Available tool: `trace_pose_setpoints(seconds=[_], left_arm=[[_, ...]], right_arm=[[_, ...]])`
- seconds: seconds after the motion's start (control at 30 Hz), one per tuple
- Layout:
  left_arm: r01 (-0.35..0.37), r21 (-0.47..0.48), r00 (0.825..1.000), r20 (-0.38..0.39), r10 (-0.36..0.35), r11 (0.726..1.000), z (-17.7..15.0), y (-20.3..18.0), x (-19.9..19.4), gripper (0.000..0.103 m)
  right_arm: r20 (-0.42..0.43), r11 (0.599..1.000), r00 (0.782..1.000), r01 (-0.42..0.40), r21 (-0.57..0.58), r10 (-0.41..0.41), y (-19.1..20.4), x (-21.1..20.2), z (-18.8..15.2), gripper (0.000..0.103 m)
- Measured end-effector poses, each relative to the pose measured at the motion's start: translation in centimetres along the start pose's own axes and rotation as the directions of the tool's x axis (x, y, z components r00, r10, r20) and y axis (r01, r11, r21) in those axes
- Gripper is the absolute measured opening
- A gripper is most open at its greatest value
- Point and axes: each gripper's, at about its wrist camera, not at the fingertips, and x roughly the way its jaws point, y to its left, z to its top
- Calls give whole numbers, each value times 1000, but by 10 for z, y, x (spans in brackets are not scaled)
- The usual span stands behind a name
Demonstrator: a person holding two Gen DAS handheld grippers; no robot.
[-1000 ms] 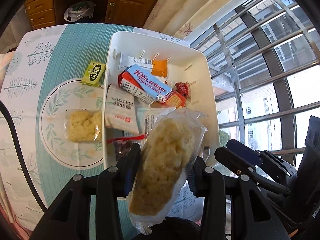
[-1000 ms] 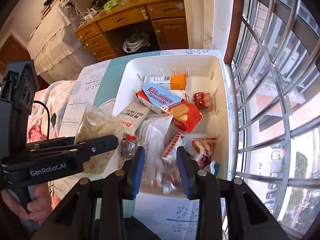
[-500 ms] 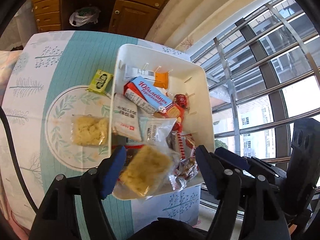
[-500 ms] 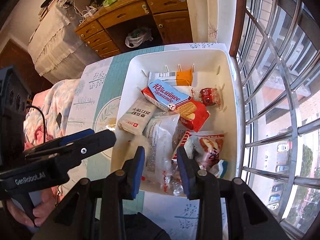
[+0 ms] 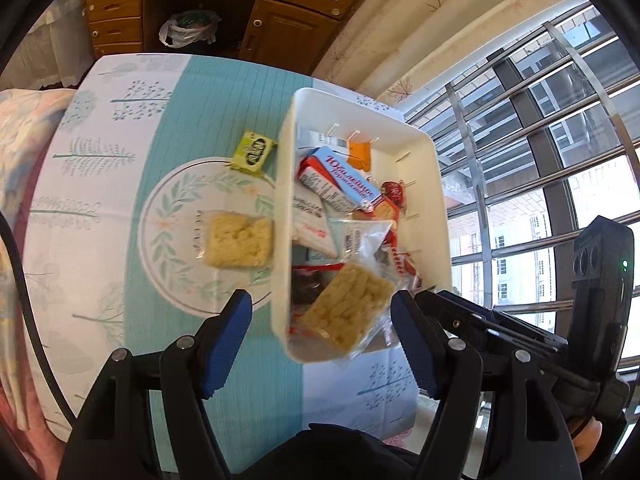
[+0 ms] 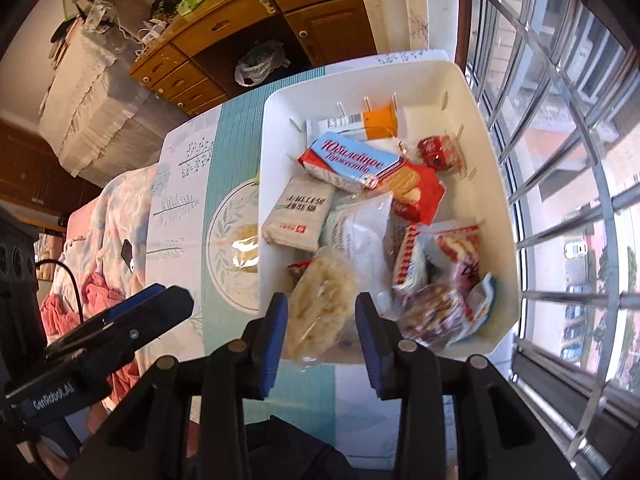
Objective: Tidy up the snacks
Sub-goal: 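Withdraw both open tools from the tray toward the plate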
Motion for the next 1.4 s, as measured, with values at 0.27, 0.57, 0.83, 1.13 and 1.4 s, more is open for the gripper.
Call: trace_pose_setpoints(seconds=[0.27, 0.57, 0.83, 1.13, 1.4], left_arm=[[-13, 48, 1000, -21, 14, 999, -8, 42, -37, 71], [-37, 114, 999, -18, 39, 993, -6, 93, -84, 71], [-51, 245, 997, -48, 64, 968, 1, 127, -103, 71], [-56, 371, 989, -109, 103, 927, 17, 137, -96, 78], [-46, 428, 982, -146, 120, 903, 46, 123, -70, 84]], right_arm=[[-1, 995, 1000, -6, 102, 6, 36, 6, -15, 43], [23, 974, 999, -45, 222, 41, 85, 13, -39, 45], [60, 949, 997, -68, 308, 52, 125, 29, -65, 51], [66, 910, 997, -65, 409, 41, 149, 50, -91, 54], [88, 879, 996, -36, 476, -7, 142, 58, -98, 59]])
